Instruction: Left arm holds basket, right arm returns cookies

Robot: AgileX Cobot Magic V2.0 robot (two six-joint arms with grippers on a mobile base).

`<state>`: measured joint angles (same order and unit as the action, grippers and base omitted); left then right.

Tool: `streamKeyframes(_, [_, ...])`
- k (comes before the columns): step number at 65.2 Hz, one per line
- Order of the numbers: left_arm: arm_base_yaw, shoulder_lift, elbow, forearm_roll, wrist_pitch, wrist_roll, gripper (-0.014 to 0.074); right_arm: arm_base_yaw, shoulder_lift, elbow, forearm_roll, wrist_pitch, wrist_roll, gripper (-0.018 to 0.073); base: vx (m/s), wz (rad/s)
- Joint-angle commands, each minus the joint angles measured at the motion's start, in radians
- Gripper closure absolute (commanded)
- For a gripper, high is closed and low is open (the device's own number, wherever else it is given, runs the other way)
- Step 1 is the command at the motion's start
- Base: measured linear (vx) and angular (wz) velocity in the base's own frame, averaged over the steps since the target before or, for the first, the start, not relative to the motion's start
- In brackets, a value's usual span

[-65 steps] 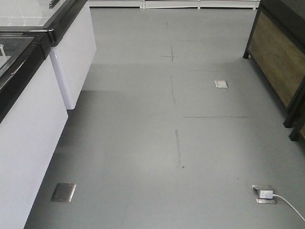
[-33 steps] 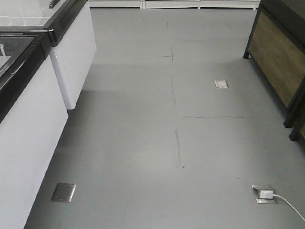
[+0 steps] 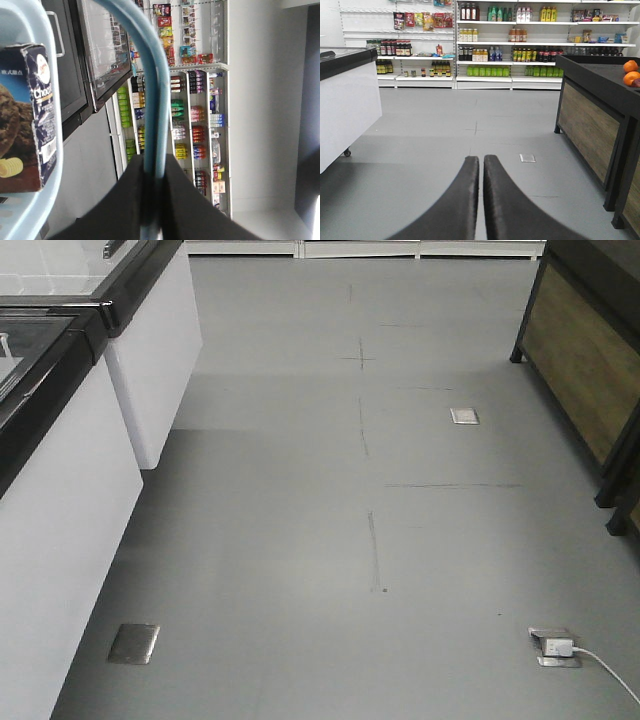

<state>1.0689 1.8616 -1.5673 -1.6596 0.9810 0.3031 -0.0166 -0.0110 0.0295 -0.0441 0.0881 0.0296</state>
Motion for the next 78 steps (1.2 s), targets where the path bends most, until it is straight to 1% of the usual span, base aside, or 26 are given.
streamKeyframes(1, [-0.011, -0.090, -0.034, -0.124, 0.021, -0.034, 0.0601, -0.004, -0.013, 0.017, -0.007, -0.073, 0.001, 0.0565, 0.00, 0.00])
streamKeyframes(6, [-0.032, -0.109, -0.034, -0.124, 0.026, -0.069, 0.0601, -0.004, -0.013, 0.017, -0.007, -0.073, 0.001, 0.0565, 0.00, 0.00])
streamKeyframes(12, [-0.069, -0.136, -0.034, -0.124, 0.027, -0.081, 0.0601, -0.004, -0.013, 0.017, -0.007, -0.073, 0.001, 0.0565, 0.00, 0.00])
streamKeyframes(28, [-0.186, -0.226, -0.034, -0.124, 0.020, -0.079, 0.0601, -0.004, -0.013, 0.017, -0.007, -0.073, 0.001, 0.0565, 0.00, 0.00])
streamKeyframes(39, [-0.269, -0.299, -0.034, -0.124, 0.024, -0.048, 0.0601, -0.004, -0.013, 0.017, -0.007, -0.075, 0.001, 0.0565, 0.00, 0.00])
streamKeyframes(47, [-0.356, -0.351, -0.034, -0.124, 0.034, -0.035, 0.0601, -0.004, -0.013, 0.017, -0.007, -0.074, 0.001, 0.0565, 0.00, 0.00])
streamKeyframes(54, [-0.439, -0.379, -0.033, -0.124, 0.083, -0.025, 0.0600, -0.004, -0.013, 0.017, -0.007, -0.074, 0.001, 0.0565, 0.00, 0.00])
streamKeyframes(57, [-0.468, -0.387, -0.033, -0.124, 0.109, -0.002, 0.0600, -0.004, -0.013, 0.017, -0.007, -0.074, 0.001, 0.0565, 0.00, 0.00])
streamKeyframes(64, [-0.562, -0.399, -0.032, -0.117, 0.165, 0.072, 0.0600, -0.004, -0.013, 0.017, -0.007, -0.074, 0.001, 0.0565, 0.00, 0.00])
streamKeyframes(68, [-0.619, -0.403, -0.032, -0.114, 0.171, 0.085, 0.0600, -0.004, -0.013, 0.017, -0.007, -0.074, 0.001, 0.0565, 0.00, 0.00])
streamKeyframes(72, [-0.667, -0.409, -0.031, -0.113, 0.170, 0.085, 0.0599, -0.004, -0.013, 0.017, -0.007, -0.074, 0.001, 0.0565, 0.00, 0.00])
streamKeyframes(78, [-0.736, -0.422, -0.022, -0.109, 0.163, 0.105, 0.0599, -0.004, -0.013, 0.017, -0.007, -0.074, 0.001, 0.0565, 0.00, 0.00])
